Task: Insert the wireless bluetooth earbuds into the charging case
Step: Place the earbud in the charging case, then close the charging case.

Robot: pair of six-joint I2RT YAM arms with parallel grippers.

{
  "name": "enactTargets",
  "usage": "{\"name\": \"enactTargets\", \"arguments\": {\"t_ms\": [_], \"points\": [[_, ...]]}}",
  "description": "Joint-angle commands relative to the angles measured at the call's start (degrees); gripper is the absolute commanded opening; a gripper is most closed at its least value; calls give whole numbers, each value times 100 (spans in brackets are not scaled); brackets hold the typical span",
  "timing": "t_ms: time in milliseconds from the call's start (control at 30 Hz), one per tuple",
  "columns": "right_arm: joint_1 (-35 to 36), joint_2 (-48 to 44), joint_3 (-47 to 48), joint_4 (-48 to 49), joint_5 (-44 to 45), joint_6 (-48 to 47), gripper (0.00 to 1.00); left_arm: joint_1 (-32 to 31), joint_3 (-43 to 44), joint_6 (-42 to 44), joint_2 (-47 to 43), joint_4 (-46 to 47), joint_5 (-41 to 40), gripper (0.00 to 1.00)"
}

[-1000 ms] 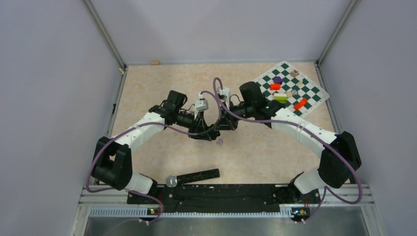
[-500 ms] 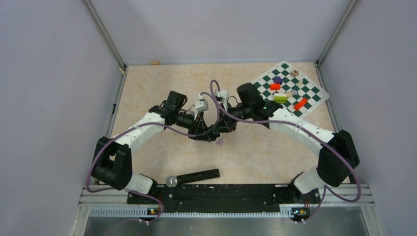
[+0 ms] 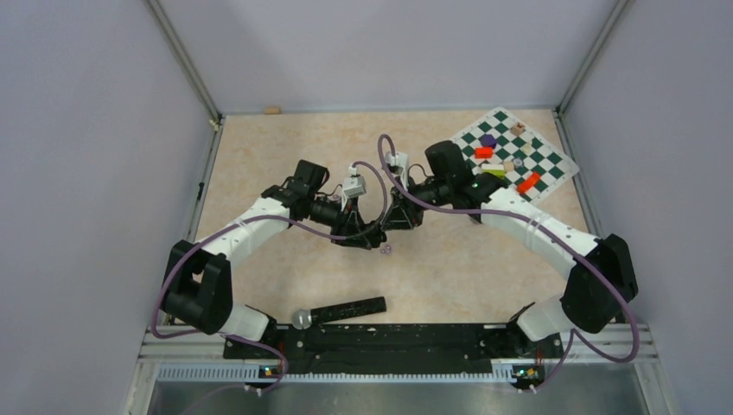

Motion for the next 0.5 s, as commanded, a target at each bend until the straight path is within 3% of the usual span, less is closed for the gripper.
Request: {"name": "enactTargets", "arguments": {"t_ms": [0, 467], "points": [[-302, -369, 215, 111, -129, -121, 19, -27, 53, 87, -62, 79, 272, 0], [-498, 72, -44, 336, -6, -73, 9, -27, 45, 171, -146, 20, 324, 0]]}}
